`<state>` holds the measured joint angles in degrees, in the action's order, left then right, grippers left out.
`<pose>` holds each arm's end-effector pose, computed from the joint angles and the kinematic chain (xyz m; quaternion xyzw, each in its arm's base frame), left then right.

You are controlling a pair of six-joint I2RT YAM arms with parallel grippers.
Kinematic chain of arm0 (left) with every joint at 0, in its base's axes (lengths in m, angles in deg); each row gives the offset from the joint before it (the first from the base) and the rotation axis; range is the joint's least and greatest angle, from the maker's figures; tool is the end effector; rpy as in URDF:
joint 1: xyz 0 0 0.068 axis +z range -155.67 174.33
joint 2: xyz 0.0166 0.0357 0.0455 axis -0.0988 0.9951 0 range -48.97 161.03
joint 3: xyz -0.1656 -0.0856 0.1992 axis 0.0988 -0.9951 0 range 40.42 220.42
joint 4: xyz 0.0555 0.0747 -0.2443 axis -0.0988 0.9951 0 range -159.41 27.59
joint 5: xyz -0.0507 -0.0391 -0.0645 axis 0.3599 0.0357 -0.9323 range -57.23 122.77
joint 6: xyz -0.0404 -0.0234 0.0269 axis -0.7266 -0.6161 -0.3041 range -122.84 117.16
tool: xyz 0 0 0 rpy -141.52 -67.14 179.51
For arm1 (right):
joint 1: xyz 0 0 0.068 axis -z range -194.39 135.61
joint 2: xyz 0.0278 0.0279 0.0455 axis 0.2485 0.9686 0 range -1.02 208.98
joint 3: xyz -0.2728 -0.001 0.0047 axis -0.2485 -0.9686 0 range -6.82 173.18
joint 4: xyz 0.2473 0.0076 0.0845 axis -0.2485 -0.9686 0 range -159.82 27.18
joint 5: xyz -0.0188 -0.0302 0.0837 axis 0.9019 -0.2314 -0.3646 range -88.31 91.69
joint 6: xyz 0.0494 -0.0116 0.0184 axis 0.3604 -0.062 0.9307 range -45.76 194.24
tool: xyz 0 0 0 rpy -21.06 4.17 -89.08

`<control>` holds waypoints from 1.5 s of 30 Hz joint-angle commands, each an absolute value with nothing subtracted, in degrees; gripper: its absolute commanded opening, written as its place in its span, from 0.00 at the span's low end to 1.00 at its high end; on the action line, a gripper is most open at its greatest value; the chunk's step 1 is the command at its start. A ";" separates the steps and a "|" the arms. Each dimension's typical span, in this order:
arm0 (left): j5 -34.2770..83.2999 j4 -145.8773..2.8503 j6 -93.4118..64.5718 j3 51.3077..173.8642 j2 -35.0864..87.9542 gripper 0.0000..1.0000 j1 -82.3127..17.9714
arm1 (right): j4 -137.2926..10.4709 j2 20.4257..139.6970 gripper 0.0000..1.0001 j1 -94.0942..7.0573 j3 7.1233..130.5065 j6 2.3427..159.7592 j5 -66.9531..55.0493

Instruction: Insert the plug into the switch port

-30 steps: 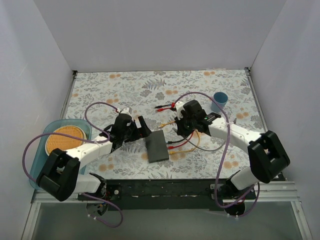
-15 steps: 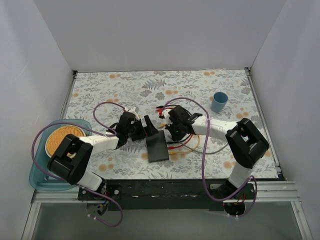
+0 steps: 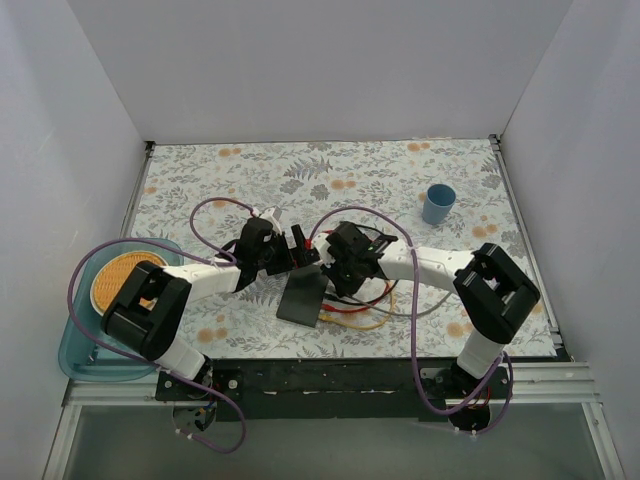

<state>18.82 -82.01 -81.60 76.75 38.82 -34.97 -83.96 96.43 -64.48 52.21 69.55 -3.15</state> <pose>0.2522 -0.1514 0.1551 -0.3269 0.8352 -0.4111 0.1630 0.2151 0.2620 0.1756 -0.4533 0.8509 0.1388 0.2262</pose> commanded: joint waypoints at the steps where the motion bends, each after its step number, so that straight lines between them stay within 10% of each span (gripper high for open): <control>1: 20.19 -80.14 -78.88 79.18 36.99 0.98 -35.03 | -81.80 92.50 0.01 -65.54 52.94 69.05 -8.77; 45: 18.62 -79.60 -74.56 76.36 36.81 0.98 -35.03 | -74.77 90.30 0.01 -67.13 46.79 67.91 2.30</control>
<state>19.39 -78.64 -75.26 75.90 37.00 -35.01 -76.31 91.18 -66.60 46.94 68.35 2.62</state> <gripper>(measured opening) 0.981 0.046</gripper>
